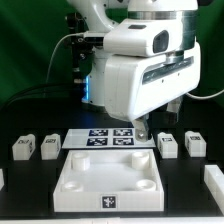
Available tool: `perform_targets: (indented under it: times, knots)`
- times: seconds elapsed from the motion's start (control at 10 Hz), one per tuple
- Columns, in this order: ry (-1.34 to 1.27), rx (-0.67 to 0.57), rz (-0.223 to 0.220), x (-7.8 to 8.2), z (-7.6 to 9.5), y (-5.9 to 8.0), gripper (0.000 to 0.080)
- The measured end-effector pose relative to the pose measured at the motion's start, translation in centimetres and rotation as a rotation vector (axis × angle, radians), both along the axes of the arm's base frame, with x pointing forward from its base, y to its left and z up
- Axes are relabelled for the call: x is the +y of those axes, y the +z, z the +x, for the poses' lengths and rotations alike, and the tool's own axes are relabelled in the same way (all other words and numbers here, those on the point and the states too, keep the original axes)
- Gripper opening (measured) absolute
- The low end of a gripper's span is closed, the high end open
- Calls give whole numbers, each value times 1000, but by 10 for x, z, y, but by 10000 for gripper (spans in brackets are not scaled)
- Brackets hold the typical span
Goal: Assemble one leg
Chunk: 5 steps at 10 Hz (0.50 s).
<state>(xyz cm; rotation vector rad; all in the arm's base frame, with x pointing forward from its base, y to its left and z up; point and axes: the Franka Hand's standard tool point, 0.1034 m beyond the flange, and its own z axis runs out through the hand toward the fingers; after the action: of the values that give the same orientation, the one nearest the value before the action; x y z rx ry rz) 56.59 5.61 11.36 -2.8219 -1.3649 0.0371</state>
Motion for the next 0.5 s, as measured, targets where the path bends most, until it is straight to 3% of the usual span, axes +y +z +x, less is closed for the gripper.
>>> perform_targets:
  times: [0.5]
  knots:
    - [0, 0, 0, 0, 0, 0, 650]
